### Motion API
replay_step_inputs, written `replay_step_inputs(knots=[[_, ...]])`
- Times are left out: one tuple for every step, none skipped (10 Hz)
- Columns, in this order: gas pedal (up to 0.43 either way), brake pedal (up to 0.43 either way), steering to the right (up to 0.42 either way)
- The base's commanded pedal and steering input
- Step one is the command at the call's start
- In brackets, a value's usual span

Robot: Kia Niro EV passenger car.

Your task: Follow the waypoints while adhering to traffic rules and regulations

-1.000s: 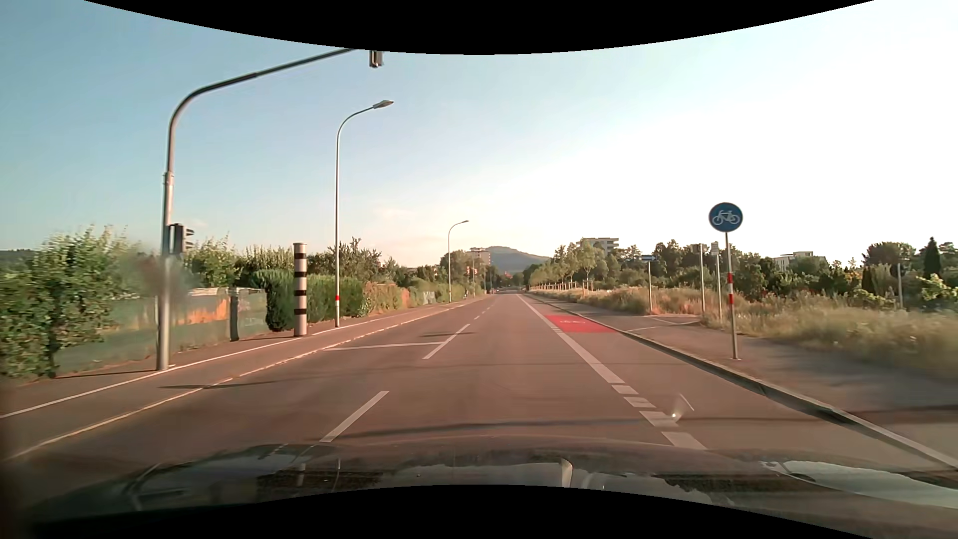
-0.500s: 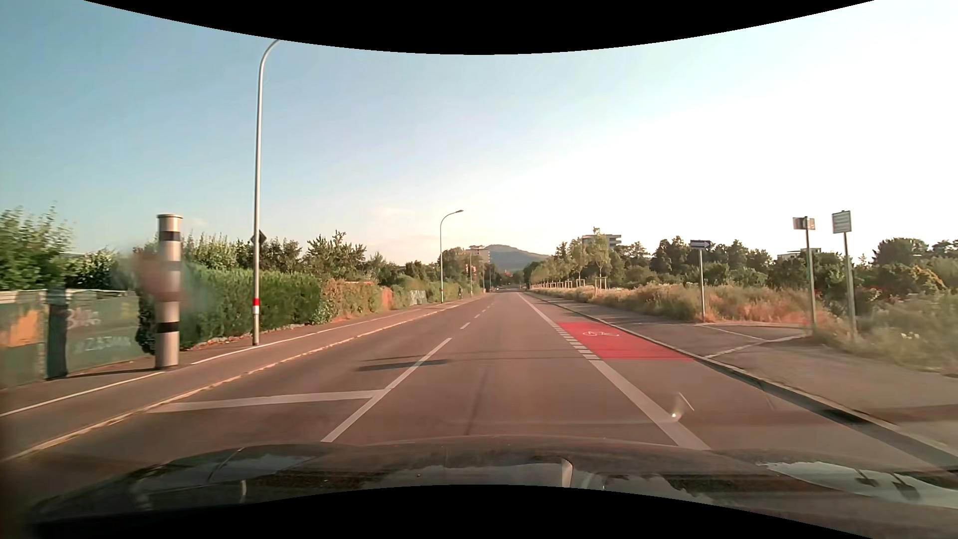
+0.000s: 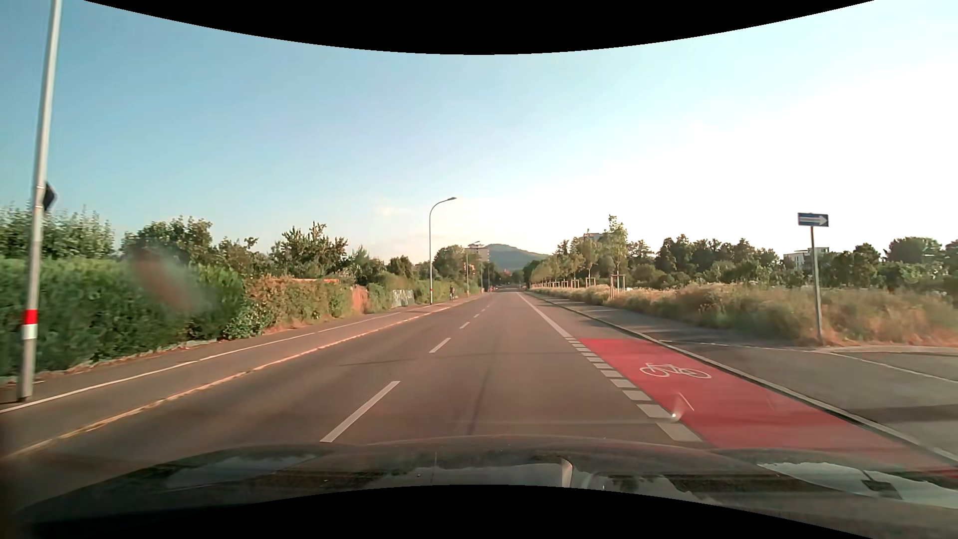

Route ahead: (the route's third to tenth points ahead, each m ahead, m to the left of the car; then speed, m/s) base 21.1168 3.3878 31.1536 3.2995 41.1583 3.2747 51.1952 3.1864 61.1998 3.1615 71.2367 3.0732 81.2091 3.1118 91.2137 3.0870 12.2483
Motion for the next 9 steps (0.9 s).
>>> replay_step_inputs(knots=[[0.118,0.000,0.000],[0.118,0.000,0.000],[0.118,0.000,0.000],[0.118,0.000,0.000],[0.118,0.000,0.000],[0.118,0.000,0.000],[0.118,0.000,0.000],[0.118,0.000,0.000],[0.118,0.000,0.000]])
